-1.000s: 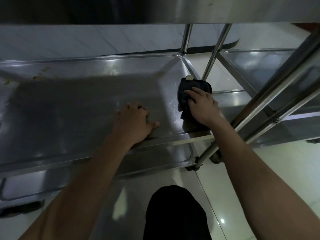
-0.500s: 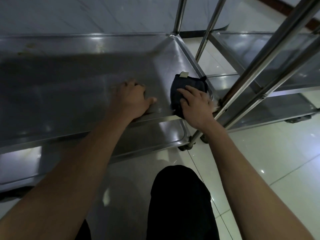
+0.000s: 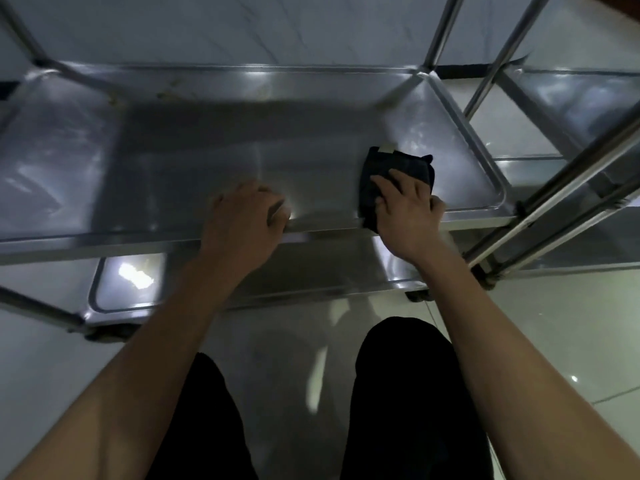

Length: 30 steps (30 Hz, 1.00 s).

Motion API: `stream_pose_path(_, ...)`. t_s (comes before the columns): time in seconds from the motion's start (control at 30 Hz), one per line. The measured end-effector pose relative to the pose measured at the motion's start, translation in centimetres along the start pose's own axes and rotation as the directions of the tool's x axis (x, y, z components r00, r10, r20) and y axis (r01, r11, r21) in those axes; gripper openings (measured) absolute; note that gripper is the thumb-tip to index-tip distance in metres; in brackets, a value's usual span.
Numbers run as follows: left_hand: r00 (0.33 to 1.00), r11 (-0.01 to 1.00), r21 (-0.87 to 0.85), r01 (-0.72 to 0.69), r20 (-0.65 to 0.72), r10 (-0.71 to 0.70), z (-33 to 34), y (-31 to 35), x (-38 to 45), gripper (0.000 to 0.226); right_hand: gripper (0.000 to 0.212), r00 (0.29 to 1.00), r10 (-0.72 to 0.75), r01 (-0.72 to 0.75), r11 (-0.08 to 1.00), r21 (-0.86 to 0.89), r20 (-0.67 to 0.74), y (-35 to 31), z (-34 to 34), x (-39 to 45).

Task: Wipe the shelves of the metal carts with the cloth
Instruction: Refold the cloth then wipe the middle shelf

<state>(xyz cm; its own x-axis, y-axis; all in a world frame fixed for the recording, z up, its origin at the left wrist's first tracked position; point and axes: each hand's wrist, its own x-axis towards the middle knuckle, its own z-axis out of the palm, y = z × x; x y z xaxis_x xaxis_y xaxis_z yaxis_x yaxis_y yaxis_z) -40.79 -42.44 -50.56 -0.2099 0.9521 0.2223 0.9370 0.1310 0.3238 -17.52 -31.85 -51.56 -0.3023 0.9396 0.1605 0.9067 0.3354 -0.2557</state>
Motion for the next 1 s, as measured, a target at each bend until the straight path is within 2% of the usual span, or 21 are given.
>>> stream_pose_path(0.2, 0.998, 0.999, 0.014, 0.052, -0.031, -0.052, -2.1, -2.6, -2.7, 0.028, 0.048, 0.988, -0.15, 0.15, 0.989, -0.007, -0.022, -7.0, 2.7, -1.3)
stream_pose_path(0.53, 0.994, 0.994, 0.007, 0.112, 0.016, -0.113, -3.6, -5.3, -3.9, 0.033, 0.046, 0.944, -0.326, 0.325, 0.945, 0.026, 0.043, -15.5, 4.6, -2.6)
stream_pose_path(0.67, 0.983, 0.984, 0.044, 0.174, -0.061, -0.171, -4.5, -6.9, -4.7, 0.028, 0.045, 0.921, -0.387, 0.386, 0.922, 0.026, 0.045, -17.0, 4.9, -2.8)
stream_pose_path(0.8, 0.989, 0.985, 0.083, 0.148, 0.009, -0.149, -4.3, -7.3, -4.5, 0.027, 0.048, 0.913, -0.391, 0.38, 0.919, 0.106, 0.118, -16.7, 5.1, -2.0)
stream_pose_path(1.0, 0.972, 0.967, 0.118, 0.228, 0.035, -0.233, -4.7, -6.8, -4.2, 0.027, 0.062, 0.887, -0.377, 0.366, 0.926, 0.093, 0.268, -16.7, 3.1, -1.4)
